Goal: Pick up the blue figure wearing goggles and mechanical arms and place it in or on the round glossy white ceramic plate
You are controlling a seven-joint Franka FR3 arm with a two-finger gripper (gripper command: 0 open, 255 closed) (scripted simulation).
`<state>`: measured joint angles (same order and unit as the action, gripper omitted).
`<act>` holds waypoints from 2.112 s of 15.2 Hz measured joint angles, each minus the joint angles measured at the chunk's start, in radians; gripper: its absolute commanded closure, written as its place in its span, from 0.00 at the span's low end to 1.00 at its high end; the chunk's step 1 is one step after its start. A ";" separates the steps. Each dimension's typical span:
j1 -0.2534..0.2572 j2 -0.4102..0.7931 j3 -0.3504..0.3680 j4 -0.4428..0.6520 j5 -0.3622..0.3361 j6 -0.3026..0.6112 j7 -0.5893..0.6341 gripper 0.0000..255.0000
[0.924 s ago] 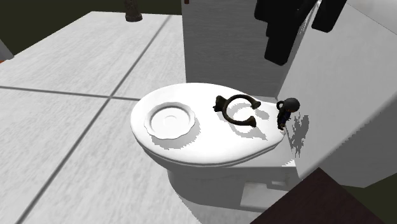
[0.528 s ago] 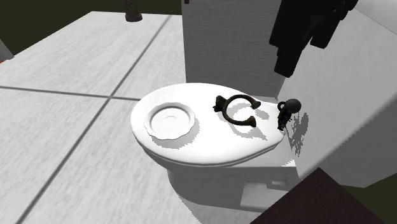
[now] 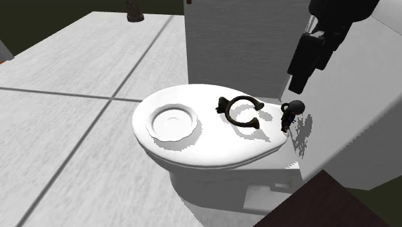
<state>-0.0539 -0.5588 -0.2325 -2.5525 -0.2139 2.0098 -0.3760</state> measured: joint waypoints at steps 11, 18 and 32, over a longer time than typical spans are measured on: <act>-0.018 0.373 -0.201 0.087 0.023 0.279 -0.277 0.00; -0.049 0.663 -0.266 0.206 0.183 0.418 -0.524 0.00; -0.163 0.986 -0.173 0.377 0.392 0.549 -0.749 0.00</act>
<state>-0.2171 0.4275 -0.4053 -2.1752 0.1786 2.5587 -1.1250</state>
